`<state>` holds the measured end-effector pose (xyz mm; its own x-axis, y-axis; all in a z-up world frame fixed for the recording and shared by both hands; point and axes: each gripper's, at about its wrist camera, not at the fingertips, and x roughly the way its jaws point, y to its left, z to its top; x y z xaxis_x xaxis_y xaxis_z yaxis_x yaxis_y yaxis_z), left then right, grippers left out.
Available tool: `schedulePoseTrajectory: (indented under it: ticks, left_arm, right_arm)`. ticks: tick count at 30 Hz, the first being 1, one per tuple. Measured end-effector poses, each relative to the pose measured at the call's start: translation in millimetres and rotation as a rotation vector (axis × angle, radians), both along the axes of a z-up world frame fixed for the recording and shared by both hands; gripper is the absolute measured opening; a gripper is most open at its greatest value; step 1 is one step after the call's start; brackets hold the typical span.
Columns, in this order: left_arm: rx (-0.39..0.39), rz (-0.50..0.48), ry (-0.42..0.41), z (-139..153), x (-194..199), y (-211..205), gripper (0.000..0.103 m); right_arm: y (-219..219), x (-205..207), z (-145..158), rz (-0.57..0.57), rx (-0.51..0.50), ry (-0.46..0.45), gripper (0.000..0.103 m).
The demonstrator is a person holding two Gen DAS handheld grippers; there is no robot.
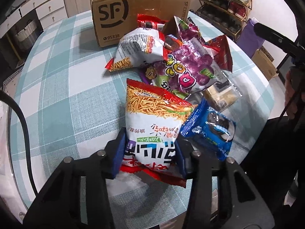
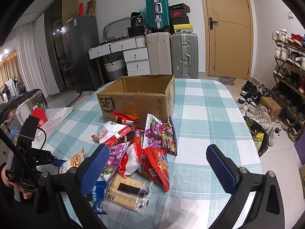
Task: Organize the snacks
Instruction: 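Lower the left gripper onto the white-red noodle bag and close it, then lift the noodle bag with the left gripper while the right gripper grasps a red chip bag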
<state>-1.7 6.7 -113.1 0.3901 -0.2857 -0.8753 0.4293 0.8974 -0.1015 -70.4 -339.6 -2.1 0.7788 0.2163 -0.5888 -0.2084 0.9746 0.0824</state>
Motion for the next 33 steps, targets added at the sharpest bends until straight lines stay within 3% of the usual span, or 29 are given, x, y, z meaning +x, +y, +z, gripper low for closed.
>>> schedulePoseTrajectory:
  ticks: [12,26,33]
  left_arm:
    - [-0.002,0.020,-0.039,5,-3,5,0.040]
    - [-0.076,0.082,-0.092,25,-5,25,0.040]
    - [-0.109,0.121,-0.132,35,-7,37,0.040]
  right_arm:
    - [-2,0,-2,-0.010,0.008,0.002,0.103]
    - [-12,8,-9,-0.012,0.028,0.053,0.103]
    - [-2,13,-16,0.023,-0.009,0.084,0.103]
